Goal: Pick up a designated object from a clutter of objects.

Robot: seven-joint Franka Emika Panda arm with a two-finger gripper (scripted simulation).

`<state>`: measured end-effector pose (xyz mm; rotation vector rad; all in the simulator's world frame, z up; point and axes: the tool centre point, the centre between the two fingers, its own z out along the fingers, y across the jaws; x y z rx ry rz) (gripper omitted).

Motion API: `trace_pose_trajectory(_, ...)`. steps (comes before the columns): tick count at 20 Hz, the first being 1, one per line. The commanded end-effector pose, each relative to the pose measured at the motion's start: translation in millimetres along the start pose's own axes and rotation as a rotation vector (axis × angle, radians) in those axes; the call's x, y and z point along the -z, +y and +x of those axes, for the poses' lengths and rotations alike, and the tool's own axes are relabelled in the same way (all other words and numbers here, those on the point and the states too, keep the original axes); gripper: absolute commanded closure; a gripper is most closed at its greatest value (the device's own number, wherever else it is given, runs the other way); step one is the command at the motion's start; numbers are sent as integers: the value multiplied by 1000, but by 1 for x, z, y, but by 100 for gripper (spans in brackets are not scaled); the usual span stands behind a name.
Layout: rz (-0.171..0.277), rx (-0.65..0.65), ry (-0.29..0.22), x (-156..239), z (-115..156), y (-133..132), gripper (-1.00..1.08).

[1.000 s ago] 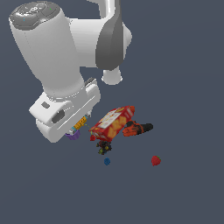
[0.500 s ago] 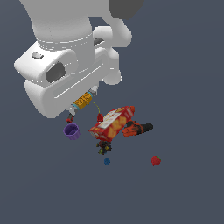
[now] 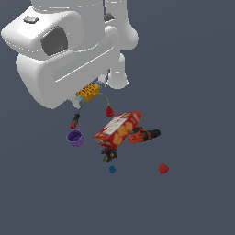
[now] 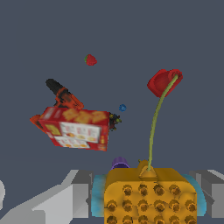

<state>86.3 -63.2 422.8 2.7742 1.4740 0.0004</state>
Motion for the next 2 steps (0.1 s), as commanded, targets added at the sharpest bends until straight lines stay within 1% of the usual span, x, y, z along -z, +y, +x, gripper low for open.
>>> trace_pose_trajectory(1, 0, 0, 0, 3, 1, 0, 108)
trace_pose_trajectory(2, 0, 0, 0, 3, 1, 0, 108)
